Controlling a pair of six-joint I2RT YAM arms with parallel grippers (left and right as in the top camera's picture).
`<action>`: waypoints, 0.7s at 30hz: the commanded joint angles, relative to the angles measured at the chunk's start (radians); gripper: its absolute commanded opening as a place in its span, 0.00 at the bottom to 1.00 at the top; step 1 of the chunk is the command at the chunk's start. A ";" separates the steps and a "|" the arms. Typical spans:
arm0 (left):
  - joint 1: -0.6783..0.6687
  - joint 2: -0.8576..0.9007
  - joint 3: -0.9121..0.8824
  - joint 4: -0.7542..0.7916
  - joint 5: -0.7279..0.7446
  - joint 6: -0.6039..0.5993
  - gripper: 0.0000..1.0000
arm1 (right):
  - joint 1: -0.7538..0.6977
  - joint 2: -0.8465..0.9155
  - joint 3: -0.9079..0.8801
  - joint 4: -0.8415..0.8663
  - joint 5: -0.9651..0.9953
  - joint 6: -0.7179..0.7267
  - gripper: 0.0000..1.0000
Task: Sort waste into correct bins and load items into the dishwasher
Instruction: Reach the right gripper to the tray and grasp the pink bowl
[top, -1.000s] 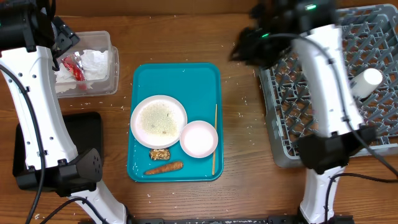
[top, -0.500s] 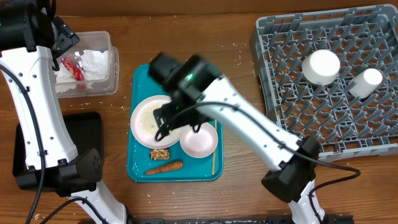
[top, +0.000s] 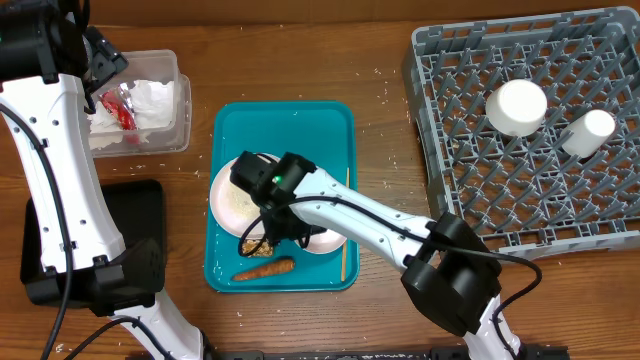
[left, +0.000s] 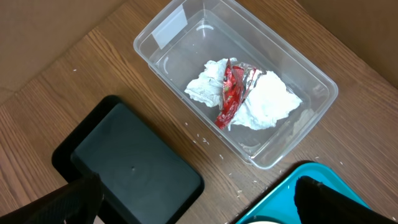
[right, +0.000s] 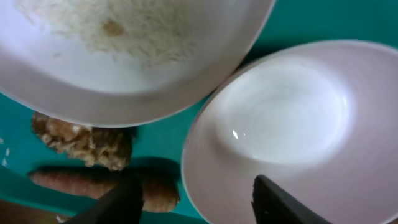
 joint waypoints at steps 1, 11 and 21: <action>-0.007 0.010 0.001 0.000 -0.005 -0.012 1.00 | 0.000 -0.018 -0.044 0.044 0.016 0.017 0.52; -0.007 0.010 0.001 0.000 -0.005 -0.012 1.00 | 0.004 -0.016 -0.050 0.113 0.043 0.016 0.38; -0.007 0.010 0.001 0.000 -0.005 -0.012 1.00 | 0.013 0.022 -0.050 0.144 0.069 0.016 0.31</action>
